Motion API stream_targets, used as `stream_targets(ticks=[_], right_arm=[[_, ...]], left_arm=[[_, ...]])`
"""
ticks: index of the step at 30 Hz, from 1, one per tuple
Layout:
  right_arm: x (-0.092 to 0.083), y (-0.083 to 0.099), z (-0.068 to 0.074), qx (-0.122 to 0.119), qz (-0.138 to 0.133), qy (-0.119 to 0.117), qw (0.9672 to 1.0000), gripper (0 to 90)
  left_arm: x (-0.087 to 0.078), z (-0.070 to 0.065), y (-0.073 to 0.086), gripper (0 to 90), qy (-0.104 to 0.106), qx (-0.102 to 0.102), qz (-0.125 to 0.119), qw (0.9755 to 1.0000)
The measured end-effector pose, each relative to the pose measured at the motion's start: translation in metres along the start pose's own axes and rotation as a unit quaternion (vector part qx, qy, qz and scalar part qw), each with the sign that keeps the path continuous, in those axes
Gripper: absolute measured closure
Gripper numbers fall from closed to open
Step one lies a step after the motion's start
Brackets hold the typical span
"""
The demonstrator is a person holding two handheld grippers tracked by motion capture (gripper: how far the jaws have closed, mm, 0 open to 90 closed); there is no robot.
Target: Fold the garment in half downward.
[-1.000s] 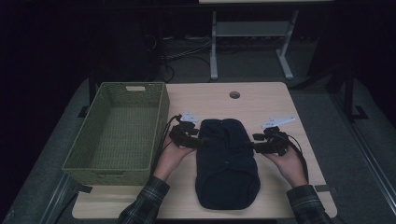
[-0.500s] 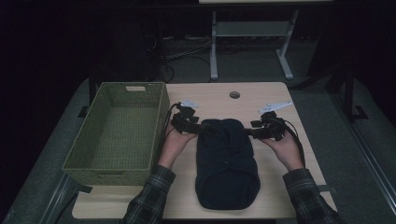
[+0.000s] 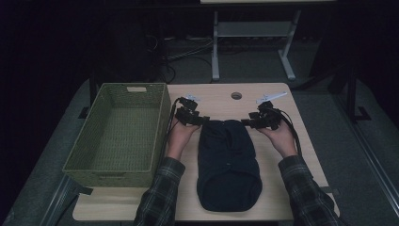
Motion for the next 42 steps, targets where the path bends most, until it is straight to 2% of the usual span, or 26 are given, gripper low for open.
stream_targets(ticks=[1, 3, 5, 11, 17, 19, 22, 25, 30, 36, 39, 42], right_arm=[[0.003, -0.002, -0.002, 0.003, 0.0, 0.002, 1.0, 45.7], [0.008, -0.005, -0.006, 0.007, -0.007, 0.005, 0.9999, 46.2], [0.013, -0.006, -0.01, 0.011, 0.002, 0.005, 0.9999, 46.0], [0.027, -0.009, -0.016, 0.011, 0.005, 0.015, 0.9998, 46.7], [0.044, 0.0, -0.022, 0.015, 0.023, 0.026, 0.9993, 48.1], [0.049, 0.003, -0.025, 0.017, 0.029, 0.03, 0.999, 49.0], [0.057, 0.01, -0.028, 0.028, 0.038, 0.022, 0.9986, 49.9], [0.061, 0.014, -0.027, 0.026, 0.047, 0.018, 0.9984, 50.6], [0.063, 0.017, -0.024, 0.018, 0.052, 0.012, 0.9984, 57.3], [0.064, 0.02, -0.02, 0.027, 0.055, -0.002, 0.9981, 71.2], [0.064, 0.019, -0.016, 0.027, 0.062, -0.004, 0.9977, 79.3], [0.064, 0.019, -0.015, 0.024, 0.067, 0.005, 0.9974, 85.0]], left_arm=[[0.003, 0.002, 0.002, 42.8, -0.006, 0.001, 0.005, 1.0], [0.009, 0.003, 0.005, 42.8, -0.002, 0.0, 0.014, 0.9999], [0.014, 0.005, 0.009, 42.8, -0.004, -0.001, 0.022, 0.9997], [0.031, 0.01, 0.023, 44.4, -0.008, -0.005, 0.049, 0.9987], [0.035, 0.009, 0.027, 50.1, -0.001, -0.006, 0.056, 0.9984], [0.035, 0.008, 0.028, 52.4, -0.002, 0.001, 0.061, 0.9981], [0.036, 0.008, 0.029, 53.8, 0.001, -0.001, 0.063, 0.998], [0.037, 0.008, 0.03, 55.3, 0.008, -0.005, 0.062, 0.998], [0.038, 0.004, 0.029, 65.0, 0.021, -0.002, 0.06, 0.998], [0.038, 0.001, 0.03, 74.4, 0.04, -0.005, 0.058, 0.9975], [0.038, -0.001, 0.029, 79.2, 0.036, 0.001, 0.059, 0.9976], [0.037, -0.001, 0.029, 81.1, 0.032, 0.001, 0.058, 0.9978]])
Point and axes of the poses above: each handheld gripper's, and its own axes: x roughly forward along the jaws, y roughly out of its underside, z roughly to its left, the point moved 10 cm from there along x, roughly forward along the jaws, and after that the axes turned 5 degrees about x, right-handed, at the moved point
